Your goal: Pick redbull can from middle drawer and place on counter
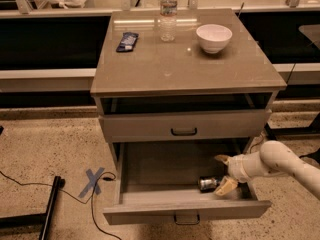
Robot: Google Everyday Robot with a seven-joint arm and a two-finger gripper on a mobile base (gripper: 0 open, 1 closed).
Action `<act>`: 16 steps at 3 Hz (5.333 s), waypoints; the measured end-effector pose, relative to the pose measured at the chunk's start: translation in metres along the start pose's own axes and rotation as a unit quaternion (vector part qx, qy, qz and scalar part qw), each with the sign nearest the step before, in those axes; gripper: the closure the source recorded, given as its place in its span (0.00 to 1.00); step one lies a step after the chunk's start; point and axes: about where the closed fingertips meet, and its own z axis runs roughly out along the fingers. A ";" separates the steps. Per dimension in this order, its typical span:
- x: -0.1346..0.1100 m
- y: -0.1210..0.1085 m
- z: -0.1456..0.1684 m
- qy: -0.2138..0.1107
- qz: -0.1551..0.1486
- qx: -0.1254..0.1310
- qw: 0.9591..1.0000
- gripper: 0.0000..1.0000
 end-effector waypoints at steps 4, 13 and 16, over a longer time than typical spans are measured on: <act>0.033 0.001 0.044 0.001 -0.042 -0.049 0.998 0.56; -0.173 -0.007 -0.205 -0.040 -0.170 0.022 0.984 1.00; -0.227 -0.009 -0.272 -0.043 -0.233 0.034 0.971 1.00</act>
Offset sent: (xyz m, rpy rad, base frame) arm 0.0103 0.0051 -0.0458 -0.0405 0.0131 0.0783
